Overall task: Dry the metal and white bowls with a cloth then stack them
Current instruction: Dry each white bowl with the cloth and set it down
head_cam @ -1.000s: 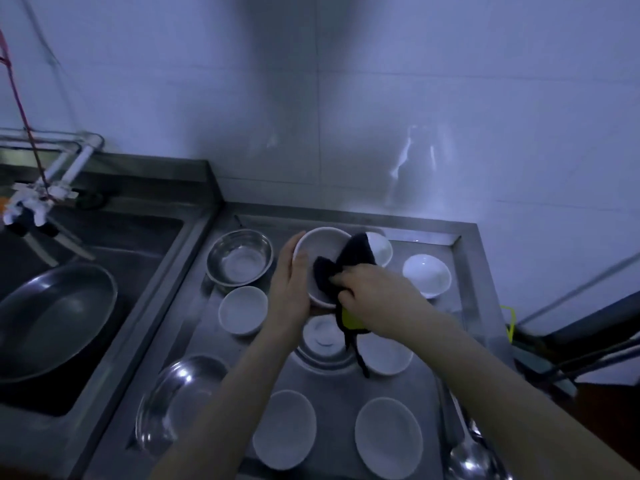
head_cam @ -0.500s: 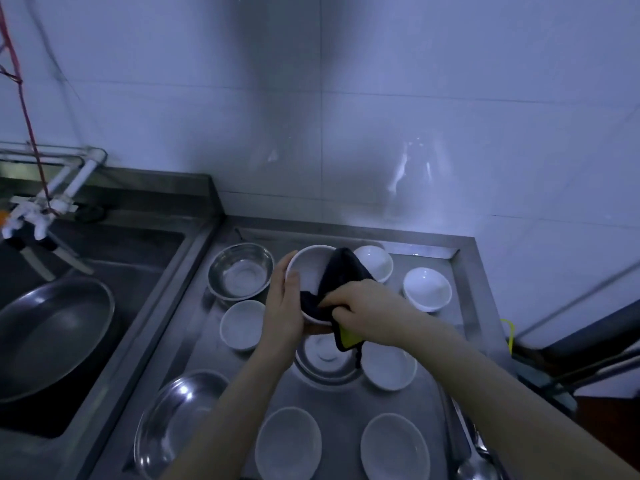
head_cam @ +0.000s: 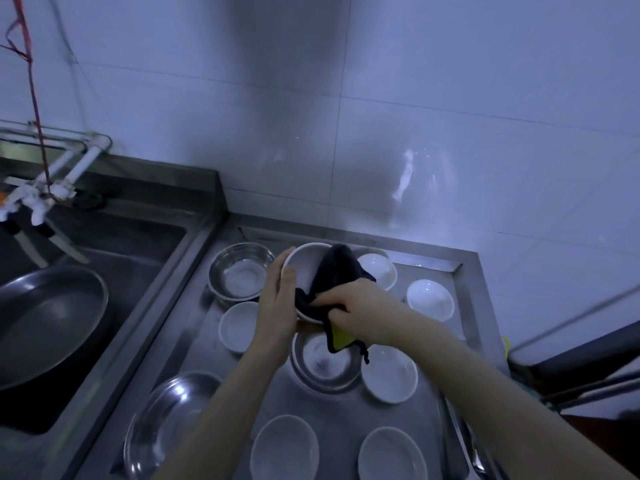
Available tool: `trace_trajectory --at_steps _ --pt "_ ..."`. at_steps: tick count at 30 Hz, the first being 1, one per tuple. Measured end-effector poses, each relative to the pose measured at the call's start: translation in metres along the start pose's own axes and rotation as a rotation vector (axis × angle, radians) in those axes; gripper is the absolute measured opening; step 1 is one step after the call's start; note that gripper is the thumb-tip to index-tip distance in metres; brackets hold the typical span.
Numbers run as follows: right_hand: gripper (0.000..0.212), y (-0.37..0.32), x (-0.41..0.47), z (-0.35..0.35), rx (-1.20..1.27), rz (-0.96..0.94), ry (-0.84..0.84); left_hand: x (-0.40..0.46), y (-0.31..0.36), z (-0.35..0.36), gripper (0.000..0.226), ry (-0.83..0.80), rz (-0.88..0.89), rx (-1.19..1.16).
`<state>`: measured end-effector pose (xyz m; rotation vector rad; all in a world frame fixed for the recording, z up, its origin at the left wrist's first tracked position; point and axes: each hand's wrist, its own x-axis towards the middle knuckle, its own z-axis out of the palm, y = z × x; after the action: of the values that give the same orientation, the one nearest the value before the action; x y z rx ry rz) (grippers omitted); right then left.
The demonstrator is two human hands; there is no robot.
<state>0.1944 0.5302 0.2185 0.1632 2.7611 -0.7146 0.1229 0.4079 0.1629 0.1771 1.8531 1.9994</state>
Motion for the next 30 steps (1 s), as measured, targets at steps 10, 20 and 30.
trace_trajectory --at_steps 10,20,30 --pt "0.045 -0.008 0.031 0.022 -0.077 -0.113 0.138 -0.007 -0.006 -0.002 0.031 -0.030 -0.110 -0.125" --pt "0.061 0.033 0.014 0.033 0.332 0.080 0.561 0.007 -0.010 0.003 0.028 -0.022 -0.147 -0.181" --pt "0.053 0.040 0.052 0.010 0.018 -0.032 0.525 0.009 -0.015 0.000 0.030 -0.249 0.044 0.066"
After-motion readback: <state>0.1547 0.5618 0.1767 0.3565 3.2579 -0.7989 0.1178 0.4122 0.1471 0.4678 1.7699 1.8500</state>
